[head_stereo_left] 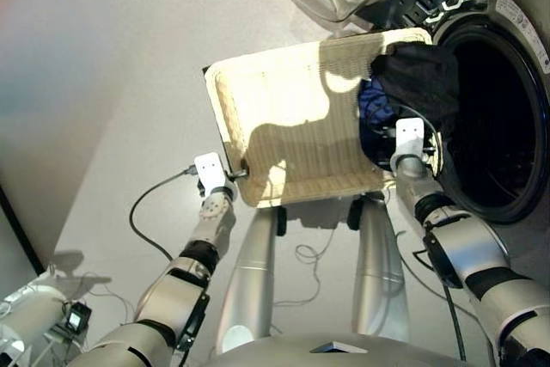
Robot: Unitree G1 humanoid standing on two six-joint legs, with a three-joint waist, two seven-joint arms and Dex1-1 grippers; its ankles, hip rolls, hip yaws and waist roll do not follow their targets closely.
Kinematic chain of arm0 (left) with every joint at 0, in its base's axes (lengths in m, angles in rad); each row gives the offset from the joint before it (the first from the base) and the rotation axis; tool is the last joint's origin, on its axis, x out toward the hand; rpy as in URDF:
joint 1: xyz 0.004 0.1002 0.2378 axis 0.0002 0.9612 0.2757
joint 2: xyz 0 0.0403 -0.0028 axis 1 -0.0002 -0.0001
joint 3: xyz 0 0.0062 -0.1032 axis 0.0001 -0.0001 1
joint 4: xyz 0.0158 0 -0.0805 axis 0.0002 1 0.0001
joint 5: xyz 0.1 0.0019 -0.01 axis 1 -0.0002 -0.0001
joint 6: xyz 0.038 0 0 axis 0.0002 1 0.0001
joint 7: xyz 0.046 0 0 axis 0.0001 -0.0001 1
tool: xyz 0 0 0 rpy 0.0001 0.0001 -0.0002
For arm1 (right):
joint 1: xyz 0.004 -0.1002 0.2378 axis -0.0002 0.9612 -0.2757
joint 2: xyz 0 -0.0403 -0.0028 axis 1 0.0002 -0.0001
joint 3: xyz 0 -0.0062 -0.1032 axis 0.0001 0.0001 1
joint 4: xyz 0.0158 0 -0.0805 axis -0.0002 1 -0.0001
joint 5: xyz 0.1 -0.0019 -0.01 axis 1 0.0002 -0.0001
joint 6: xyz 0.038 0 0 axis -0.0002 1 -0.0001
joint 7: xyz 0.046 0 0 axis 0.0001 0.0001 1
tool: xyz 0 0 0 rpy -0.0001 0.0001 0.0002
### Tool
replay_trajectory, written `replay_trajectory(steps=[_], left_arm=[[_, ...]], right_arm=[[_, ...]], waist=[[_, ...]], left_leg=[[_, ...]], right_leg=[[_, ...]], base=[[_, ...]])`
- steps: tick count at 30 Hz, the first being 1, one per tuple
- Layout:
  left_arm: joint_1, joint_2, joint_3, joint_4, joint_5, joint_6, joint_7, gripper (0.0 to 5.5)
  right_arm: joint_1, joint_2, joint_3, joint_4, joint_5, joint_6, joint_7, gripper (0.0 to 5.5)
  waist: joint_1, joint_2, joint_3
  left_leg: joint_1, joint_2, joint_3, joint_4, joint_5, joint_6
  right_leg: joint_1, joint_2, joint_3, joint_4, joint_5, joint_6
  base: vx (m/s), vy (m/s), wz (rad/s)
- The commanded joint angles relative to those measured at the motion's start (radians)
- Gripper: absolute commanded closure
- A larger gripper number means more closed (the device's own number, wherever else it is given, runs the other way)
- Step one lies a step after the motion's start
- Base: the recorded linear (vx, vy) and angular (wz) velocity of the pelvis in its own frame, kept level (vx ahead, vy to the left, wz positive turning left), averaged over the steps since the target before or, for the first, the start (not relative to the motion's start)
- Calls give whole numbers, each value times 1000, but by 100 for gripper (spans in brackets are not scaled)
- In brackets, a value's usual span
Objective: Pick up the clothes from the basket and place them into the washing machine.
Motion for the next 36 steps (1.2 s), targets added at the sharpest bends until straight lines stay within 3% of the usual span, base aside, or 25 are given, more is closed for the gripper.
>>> replay_trajectory(steps=[1,9,13,16,17,18,20,21,23,25,27,30,32,36], left_arm=[[8,47,33,-34,-7,-17,7,0],[12,43,39,-55,1,-28,17,0],[32,38,37,-62,14,-40,26,0],[70,36,50,-90,34,-56,39,0],[75,35,55,-97,40,-60,48,0],[93,26,58,-125,78,-74,84,0],[94,23,51,-131,85,-84,95,0],[100,27,38,-161,95,-96,96,0],[104,32,32,-180,92,-101,91,0],[119,46,27,-204,77,-100,65,0],[120,48,27,-196,74,-100,58,0],[133,53,2,-179,58,-84,40,0],[128,48,-5,-178,54,-79,38,0],[129,35,-14,-188,23,-70,37,0]], right_arm=[[-35,-10,-3,-69,134,-54,31,550],[7,38,-6,-180,214,-99,29,550],[35,39,-65,-255,259,-150,-10,550],[61,17,-105,-350,161,-186,-101,550],[68,4,-122,-390,106,-195,-167,550],[89,-26,-175,-526,-78,-228,-350,550],[86,-30,-224,-532,-106,-236,-418,550],[44,-81,-283,-535,-187,-225,-529,550],[17,-118,-314,-531,-204,-219,-562,550],[-40,-260,-361,-508,-275,-185,-650,550],[-69,-311,-365,-483,-274,-185,-663,550],[-189,-464,-390,-397,-180,-182,-731,550],[-208,-493,-396,-394,-160,-201,-747,550],[-202,-611,-462,-391,-99,-228,-838,550]], waist=[[1,28,12],[-20,14,6],[-27,27,9],[-29,42,8],[-31,47,5],[-38,63,9],[-35,73,8],[-29,94,6],[-23,101,5],[-12,129,2],[-5,135,-1],[5,151,-2],[9,155,-2],[-7,162,3]], left_leg=[[37,28,-10,91,-111,21],[149,30,15,5,-98,17],[214,29,32,-61,-81,13],[256,26,43,-111,-65,12],[262,24,46,-123,-60,12],[262,13,60,-145,-23,18],[269,11,63,-154,-22,19],[271,5,66,-164,-19,20],[269,3,68,-167,-19,20],[260,-3,81,-172,-20,19],[253,-2,85,-171,-21,19],[221,8,92,-142,-29,19],[202,13,93,-121,-40,19],[134,29,69,-52,-56,19]], right_leg=[[94,-5,23,24,-73,68],[191,-12,23,-69,-41,75],[252,-13,33,-149,-10,86],[288,-14,38,-200,8,95],[294,-17,42,-216,14,97],[291,-29,43,-241,49,96],[295,-30,47,-248,48,99],[292,-32,54,-252,47,101],[288,-33,56,-254,47,102],[265,-36,70,-250,47,108],[252,-35,77,-245,48,110],[203,-29,96,-214,38,110],[183,-24,101,-199,31,110],[118,-18,104,-117,3,103]], base=[[0,0,0],[0,0,0],[4,35,-74],[4,37,-108],[-97,67,-153],[-92,84,-137],[-47,35,-53],[0,0,0],[0,0,0],[-23,61,-10],[0,0,0],[0,0,0],[0,0,0],[-22,-54,97]])
